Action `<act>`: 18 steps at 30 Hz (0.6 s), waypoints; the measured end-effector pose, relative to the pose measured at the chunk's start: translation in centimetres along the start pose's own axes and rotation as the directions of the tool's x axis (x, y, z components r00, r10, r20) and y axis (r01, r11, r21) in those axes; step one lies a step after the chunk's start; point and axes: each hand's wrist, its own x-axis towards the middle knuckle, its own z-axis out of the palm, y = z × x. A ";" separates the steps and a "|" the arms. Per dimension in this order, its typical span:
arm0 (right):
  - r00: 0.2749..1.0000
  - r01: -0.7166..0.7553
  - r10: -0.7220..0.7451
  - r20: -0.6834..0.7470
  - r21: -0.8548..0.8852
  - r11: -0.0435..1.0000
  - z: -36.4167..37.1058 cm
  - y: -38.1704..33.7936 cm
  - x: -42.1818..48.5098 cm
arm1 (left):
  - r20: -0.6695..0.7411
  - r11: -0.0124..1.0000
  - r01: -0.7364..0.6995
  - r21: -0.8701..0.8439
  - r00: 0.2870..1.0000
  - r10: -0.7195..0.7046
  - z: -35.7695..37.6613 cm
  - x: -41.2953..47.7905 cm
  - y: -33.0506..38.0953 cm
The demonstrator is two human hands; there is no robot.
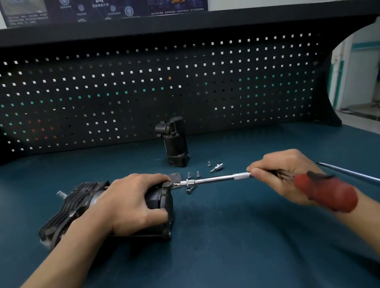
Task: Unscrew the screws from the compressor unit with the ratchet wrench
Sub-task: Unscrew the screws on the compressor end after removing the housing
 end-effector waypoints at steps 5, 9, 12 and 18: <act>0.926 -0.317 0.288 0.244 0.087 0.945 0.9 0.8 -0.3 | -0.007 1.000 -0.010 -0.023 1.000 0.009 -0.2 0.0 -0.2; 0.748 -0.662 0.547 0.376 0.350 0.663 0.9 0.0 0.2 | -0.007 0.999 -0.008 -0.045 1.000 0.008 -0.2 -0.1 -0.2; 0.519 -0.855 0.634 0.574 0.346 0.386 0.4 -0.8 0.6 | -0.006 0.999 -0.006 -0.046 1.000 0.006 -0.2 -0.1 -0.1; 0.237 -0.945 0.477 0.846 0.315 -0.088 -0.1 -1.1 1.1 | 0.001 0.999 0.005 -0.044 1.000 -0.005 -0.2 -0.1 -0.1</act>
